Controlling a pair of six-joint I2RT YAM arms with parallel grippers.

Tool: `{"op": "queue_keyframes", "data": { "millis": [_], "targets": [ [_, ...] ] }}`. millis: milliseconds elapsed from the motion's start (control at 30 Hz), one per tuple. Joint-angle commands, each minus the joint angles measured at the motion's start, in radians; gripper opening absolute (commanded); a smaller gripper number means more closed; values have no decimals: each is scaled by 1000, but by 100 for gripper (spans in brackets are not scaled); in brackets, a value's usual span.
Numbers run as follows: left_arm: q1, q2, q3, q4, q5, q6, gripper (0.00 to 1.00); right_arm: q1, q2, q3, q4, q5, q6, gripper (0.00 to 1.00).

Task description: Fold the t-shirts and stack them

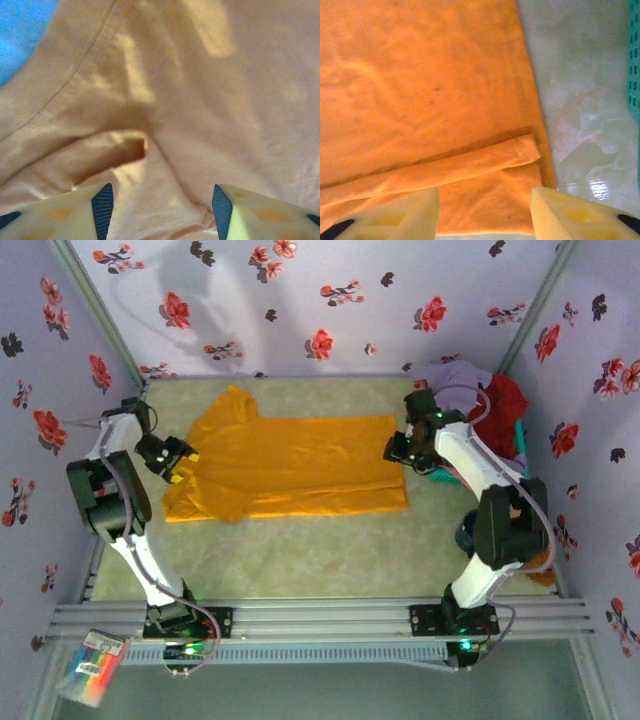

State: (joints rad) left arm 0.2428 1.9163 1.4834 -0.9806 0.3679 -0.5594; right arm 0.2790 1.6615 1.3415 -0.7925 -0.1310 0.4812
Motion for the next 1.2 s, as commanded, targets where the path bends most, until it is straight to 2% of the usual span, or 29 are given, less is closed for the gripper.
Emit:
{"op": "queue_keyframes", "data": {
  "millis": [0,167,233,300,433,567,733,800,967,1167],
  "targets": [
    [6,-86,-89,-17,-12,28,57,84,-35,-28,-46,-16,28,54],
    [6,-130,-181,-15,19,71,50,259,2,-50,78,-153,176,56],
    [6,-144,-211,-1,18,71,50,318,40,-59,180,-216,257,56],
    [6,-147,-228,8,26,69,55,365,86,-45,266,-281,325,57],
    [6,-143,-256,19,26,75,57,434,173,95,225,-275,324,57],
    [3,-129,-268,38,39,78,56,435,199,149,205,-264,316,57],
    [-1,-97,-268,36,58,91,56,422,189,118,181,-256,300,58],
    [-3,-88,-265,49,68,81,51,416,177,92,180,-253,300,58],
    [-22,-54,-233,57,80,62,32,392,150,45,178,-247,295,58],
    [-48,-55,-240,91,60,53,26,369,135,36,175,-231,293,58]
  ]
}}
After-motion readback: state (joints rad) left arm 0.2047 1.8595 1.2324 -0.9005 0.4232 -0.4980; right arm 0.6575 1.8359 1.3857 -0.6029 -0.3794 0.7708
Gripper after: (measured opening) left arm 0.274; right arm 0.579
